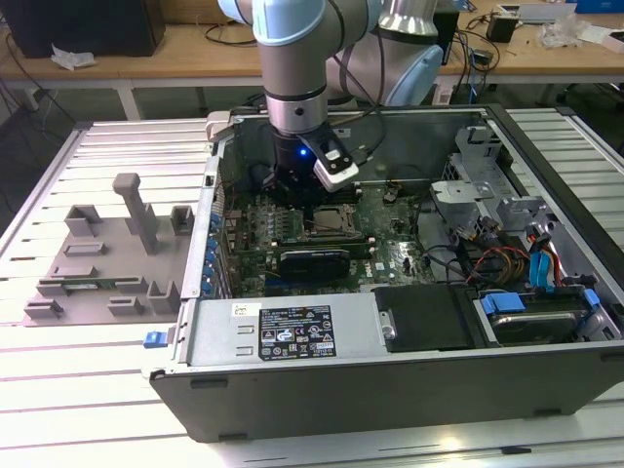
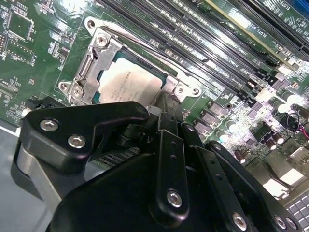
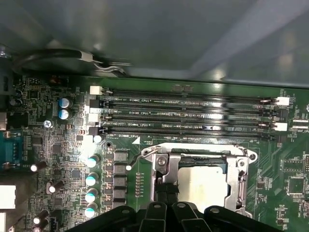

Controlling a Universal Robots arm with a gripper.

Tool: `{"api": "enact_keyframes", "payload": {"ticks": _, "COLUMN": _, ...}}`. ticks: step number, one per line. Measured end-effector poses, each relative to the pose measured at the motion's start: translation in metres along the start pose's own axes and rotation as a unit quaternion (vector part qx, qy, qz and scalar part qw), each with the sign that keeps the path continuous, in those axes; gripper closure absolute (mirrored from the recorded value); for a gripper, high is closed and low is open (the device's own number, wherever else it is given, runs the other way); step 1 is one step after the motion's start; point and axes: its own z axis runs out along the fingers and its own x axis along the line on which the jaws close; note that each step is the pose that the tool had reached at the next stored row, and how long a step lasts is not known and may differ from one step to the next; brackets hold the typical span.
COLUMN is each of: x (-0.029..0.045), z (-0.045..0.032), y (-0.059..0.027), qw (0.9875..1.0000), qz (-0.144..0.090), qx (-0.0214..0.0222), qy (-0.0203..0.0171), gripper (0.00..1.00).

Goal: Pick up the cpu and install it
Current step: 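Close the cpu cover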

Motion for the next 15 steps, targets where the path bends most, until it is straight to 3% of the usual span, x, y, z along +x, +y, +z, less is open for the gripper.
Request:
{"api": "enact_keyframes", "payload": {"ticks": 3, "x": -0.0025, "z": 0.0002, "y": -0.0001, "qw": 1.0, "qz": -0.001, "qx": 0.0, "qy": 0.0001, "gripper": 0.89}}
{"api": "enact_keyframes", "payload": {"ticks": 5, "x": -0.0104, "z": 0.0008, "y": -0.0004, "qw": 1.0, "qz": -0.003, "qx": -0.0003, "qy": 0.0013, "gripper": 0.89}}
{"api": "enact_keyframes", "payload": {"ticks": 6, "x": -0.0119, "z": -0.0183, "y": -0.0012, "qw": 1.0, "qz": -0.003, "qx": 0.0041, "qy": 0.0015, "gripper": 0.89}}
{"api": "enact_keyframes", "payload": {"ticks": 7, "x": -0.0124, "z": -0.0253, "y": -0.0015, "qw": 1.0, "qz": -0.003, "qx": 0.0054, "qy": 0.0015, "gripper": 0.89}}
{"api": "enact_keyframes", "payload": {"ticks": 11, "x": -0.0133, "z": -0.0381, "y": -0.0019, "qw": 1.0, "qz": -0.003, "qx": 0.0079, "qy": 0.0016, "gripper": 0.89}}
{"api": "enact_keyframes", "payload": {"ticks": 15, "x": -0.0136, "z": -0.0413, "y": -0.0021, "qw": 0.9999, "qz": -0.004, "qx": 0.0093, "qy": 0.0016, "gripper": 0.89}}
